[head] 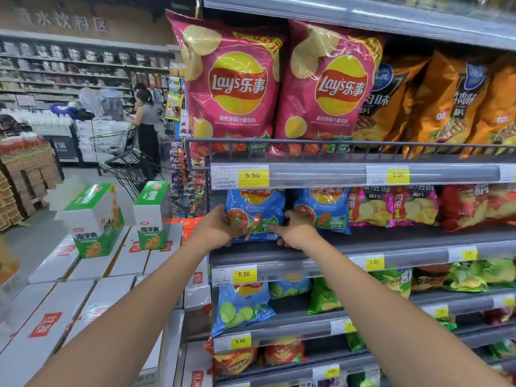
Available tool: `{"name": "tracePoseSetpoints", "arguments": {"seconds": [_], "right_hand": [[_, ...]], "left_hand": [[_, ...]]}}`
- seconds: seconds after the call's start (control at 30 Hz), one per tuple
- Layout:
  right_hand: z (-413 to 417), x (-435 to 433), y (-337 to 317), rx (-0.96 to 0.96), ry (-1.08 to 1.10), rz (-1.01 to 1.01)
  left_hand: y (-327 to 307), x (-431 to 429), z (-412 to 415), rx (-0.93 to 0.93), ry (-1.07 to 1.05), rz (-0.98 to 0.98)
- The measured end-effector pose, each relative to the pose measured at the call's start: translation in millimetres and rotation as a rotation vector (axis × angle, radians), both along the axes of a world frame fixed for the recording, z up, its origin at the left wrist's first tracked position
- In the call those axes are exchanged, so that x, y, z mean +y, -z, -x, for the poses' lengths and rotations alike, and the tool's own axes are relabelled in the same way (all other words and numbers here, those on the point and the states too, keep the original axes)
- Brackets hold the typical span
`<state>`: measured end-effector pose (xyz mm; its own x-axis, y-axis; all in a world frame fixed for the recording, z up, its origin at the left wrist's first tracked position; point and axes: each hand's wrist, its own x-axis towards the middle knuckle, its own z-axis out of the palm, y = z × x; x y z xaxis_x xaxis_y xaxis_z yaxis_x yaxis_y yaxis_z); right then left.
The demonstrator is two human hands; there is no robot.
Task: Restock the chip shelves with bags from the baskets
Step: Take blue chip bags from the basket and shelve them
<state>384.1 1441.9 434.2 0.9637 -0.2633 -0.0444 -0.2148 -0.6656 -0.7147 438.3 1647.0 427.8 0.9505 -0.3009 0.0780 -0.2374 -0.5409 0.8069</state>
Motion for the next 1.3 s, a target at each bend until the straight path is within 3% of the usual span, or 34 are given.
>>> {"name": "tracePoseSetpoints", "arguments": {"seconds": [0.23, 0.47, 0.93, 1.17, 1.3], "right_hand": [[-20.9, -3.3, 7.3, -0.029, 0.007, 0.035], [-29.8, -1.6, 7.6, -0.037, 0.039, 0.203], [-8.7, -1.5, -3.5, -0.065, 0.039, 0.145], [23.0, -9.5, -7.7, -0.224, 0.004, 0.073], [43.2, -16.9, -8.1, -0.255, -0.043, 0.098]], "left_hand": [[4.5, -5.0, -12.0, -0.119, -0.108, -0.089], [5.5, -5.6, -16.5, -0.182, -0.132, -0.136], [5.4, 2.9, -5.7, -0.145, -0.076, -0.098], [-1.8, 4.5, 19.2, -0.196, -0.131, -0.060], [-7.7, 2.7, 49.8, -0.291, -0.172, -0.175]]}}
